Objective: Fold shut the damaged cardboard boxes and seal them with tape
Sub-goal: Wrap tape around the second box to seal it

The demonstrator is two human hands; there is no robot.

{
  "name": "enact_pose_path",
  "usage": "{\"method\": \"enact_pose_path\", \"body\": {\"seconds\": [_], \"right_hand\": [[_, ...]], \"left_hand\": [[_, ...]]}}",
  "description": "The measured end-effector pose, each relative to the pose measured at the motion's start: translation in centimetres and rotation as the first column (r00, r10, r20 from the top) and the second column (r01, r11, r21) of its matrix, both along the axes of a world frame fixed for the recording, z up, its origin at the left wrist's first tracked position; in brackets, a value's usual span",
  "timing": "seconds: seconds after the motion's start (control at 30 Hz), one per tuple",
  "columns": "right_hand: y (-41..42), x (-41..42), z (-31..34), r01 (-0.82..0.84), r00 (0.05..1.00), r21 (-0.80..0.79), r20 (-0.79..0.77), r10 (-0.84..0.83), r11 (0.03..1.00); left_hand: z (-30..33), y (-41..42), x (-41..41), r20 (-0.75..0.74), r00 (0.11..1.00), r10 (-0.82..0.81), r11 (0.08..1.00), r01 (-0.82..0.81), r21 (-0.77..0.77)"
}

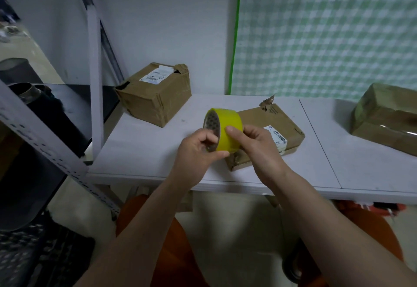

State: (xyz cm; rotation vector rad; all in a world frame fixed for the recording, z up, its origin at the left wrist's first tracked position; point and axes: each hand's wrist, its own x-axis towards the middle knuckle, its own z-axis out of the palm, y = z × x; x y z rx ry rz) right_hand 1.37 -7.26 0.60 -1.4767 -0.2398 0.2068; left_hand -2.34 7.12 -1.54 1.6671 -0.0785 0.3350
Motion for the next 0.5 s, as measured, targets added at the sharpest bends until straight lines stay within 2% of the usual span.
{"method": "enact_pose_path", "body": {"seconds": [0.1, 0.2, 0.3, 0.4, 0.5], "right_hand": [[-0.4, 0.2, 0.0, -0.014, 0.999, 0.048, -0.033, 0.016, 0.999], [-1.0, 0.4, 0.0, -0.020, 0.996, 0.093, -0.084, 0.027, 0.995], [-1.3, 0.8, 0.1, 0.045, 0.991, 0.106, -0.126, -0.031, 0.993], [-2.0, 1.3, 0.2, 0.103, 0.995, 0.010, -0.010, -0.103, 0.995], [-2.4, 1.7, 0.9, 0.058, 0.987, -0.113, 0.154, -0.041, 0.992]], "left_hand": [[-0.8, 0.3, 0.4, 0.197, 0.979, 0.044, 0.943, -0.106, 0.314], [-0.6, -0.1, 0.5, 0.299, 0.953, 0.053, 0.884, -0.184, 0.430], [-0.7, -0.1, 0.7, 0.378, 0.926, -0.002, 0.802, -0.224, 0.554], [-1.0, -0.2, 0.8, 0.425, 0.900, -0.092, 0.721, -0.234, 0.652], [-1.2, -0.4, 0.7, 0.427, 0.889, -0.165, 0.679, -0.212, 0.703]]}}
